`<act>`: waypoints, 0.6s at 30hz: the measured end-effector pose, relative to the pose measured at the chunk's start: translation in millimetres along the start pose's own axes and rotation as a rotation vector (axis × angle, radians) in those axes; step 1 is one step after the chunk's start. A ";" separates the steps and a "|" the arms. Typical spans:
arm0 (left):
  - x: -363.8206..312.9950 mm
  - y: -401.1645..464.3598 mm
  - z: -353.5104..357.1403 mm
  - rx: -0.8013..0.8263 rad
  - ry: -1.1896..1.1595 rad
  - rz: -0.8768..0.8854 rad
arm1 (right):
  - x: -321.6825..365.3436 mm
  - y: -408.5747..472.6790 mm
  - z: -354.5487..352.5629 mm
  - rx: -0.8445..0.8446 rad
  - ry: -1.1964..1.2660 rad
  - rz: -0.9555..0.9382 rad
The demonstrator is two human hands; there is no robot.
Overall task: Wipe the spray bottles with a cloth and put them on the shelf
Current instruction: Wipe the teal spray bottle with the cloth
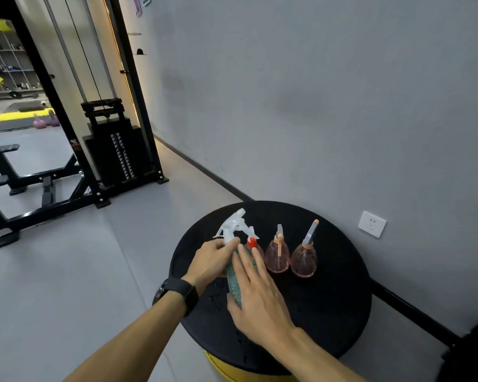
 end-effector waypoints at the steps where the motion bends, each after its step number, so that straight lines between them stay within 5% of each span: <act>1: 8.9 1.6 1.5 0.002 -0.003 -0.013 | -1.3 -1.6 9.6 0.004 0.023 0.000; 8: 81.8 17.2 18.3 0.005 -0.065 -0.120 | -19.2 -13.2 72.4 0.155 0.177 0.051; 14: 112.9 25.0 38.7 0.035 -0.107 -0.160 | -37.7 -16.4 107.0 0.135 0.240 0.110; 18: 126.7 19.5 56.7 0.064 -0.337 -0.241 | -45.7 -15.6 110.7 0.077 0.341 0.171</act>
Point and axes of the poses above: each hand's wrist, its own y-axis towards the middle knuckle, its own z-axis out of the palm, x = y × z, the point moved 9 cm from there along y, towards the middle knuckle, and after that the axes turned 7 degrees about -y, right-handed, at the moved point
